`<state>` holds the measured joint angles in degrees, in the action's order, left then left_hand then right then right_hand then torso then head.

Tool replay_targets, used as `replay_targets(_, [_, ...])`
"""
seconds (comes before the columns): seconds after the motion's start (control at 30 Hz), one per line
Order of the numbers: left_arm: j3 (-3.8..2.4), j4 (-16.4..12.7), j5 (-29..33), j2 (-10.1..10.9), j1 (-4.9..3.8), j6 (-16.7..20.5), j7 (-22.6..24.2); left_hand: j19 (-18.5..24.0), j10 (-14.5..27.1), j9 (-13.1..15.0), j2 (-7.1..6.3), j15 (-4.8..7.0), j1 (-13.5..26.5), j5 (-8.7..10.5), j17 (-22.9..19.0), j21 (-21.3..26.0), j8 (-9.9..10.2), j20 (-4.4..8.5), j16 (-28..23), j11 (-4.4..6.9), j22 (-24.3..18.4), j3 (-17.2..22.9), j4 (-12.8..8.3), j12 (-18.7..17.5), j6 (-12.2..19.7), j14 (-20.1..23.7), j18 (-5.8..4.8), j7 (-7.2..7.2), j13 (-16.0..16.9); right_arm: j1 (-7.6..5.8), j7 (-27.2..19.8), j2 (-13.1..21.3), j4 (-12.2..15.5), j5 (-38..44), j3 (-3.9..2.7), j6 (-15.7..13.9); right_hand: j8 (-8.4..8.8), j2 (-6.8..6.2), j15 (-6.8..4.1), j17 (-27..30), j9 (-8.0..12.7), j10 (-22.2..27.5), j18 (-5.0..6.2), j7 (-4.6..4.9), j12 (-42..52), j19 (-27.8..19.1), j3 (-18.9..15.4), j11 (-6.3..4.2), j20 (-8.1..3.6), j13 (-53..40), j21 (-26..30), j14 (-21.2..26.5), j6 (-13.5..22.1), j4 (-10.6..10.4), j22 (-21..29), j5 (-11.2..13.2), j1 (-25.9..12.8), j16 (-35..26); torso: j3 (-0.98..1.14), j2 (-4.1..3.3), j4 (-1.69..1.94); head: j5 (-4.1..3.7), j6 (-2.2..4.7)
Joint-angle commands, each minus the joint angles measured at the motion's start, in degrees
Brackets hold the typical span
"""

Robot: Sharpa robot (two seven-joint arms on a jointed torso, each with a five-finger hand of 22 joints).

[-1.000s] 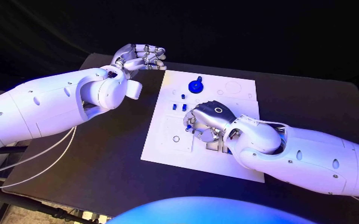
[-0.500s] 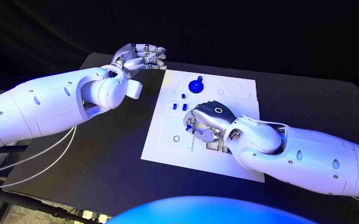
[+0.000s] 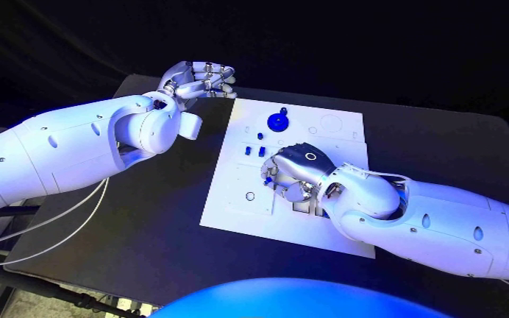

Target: Assemble the parts on the task board

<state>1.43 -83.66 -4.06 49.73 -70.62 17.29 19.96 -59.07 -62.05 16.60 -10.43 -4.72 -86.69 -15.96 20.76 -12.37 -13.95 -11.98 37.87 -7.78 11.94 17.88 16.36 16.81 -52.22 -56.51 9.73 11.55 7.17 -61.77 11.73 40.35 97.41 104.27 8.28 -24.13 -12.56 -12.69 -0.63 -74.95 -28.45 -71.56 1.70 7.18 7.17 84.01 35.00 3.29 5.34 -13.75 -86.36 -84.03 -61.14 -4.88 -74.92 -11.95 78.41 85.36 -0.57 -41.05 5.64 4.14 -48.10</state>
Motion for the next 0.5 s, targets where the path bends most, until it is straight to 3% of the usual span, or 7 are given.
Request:
replay_targets(0.03, [-0.04, -0.09, 0.24, -0.07, -0.06, -0.30, 0.34, -0.10, 0.56, -0.02, -0.46, -0.06, 0.27, -0.04, 0.06, 0.34, -0.23, -0.26, -0.37, -0.03, -0.07, 0.47, -0.01, 0.09, 0.41, 0.20, 0.66, 0.12, 0.05, 0.05, 0.11, -0.03, -0.03, 0.74, 0.01, 1.09, -0.19, -0.03, -0.24, -5.74, -0.07, -0.29, -0.85, 0.00, -0.36, 4.24, -0.12, 0.02, -0.23, -0.08, -0.19, -3.97, -0.30, -0.04, -13.27, -0.23, -0.50, 0.19, -0.03, -0.01, 0.02, -0.01, -0.08])
replay_targets(0.5, [-0.04, -0.17, 0.24, 0.00, -0.06, -0.28, 0.32, -0.10, 0.59, -0.02, -0.47, -0.07, 0.32, -0.03, 0.07, 0.39, -0.24, -0.27, -0.40, -0.04, -0.10, 0.51, 0.00, 0.10, 0.44, 0.23, 0.66, 0.13, 0.06, 0.05, 0.15, -0.42, -0.48, 0.69, 0.01, 1.90, -0.19, -0.04, -0.24, -5.66, -0.08, -0.30, -0.85, 0.01, -0.38, 4.24, -0.16, 0.03, -0.22, -0.09, -0.19, -3.95, -0.29, -0.06, -13.27, -0.21, -0.56, 0.15, -0.01, -0.02, 0.01, -0.01, -0.21])
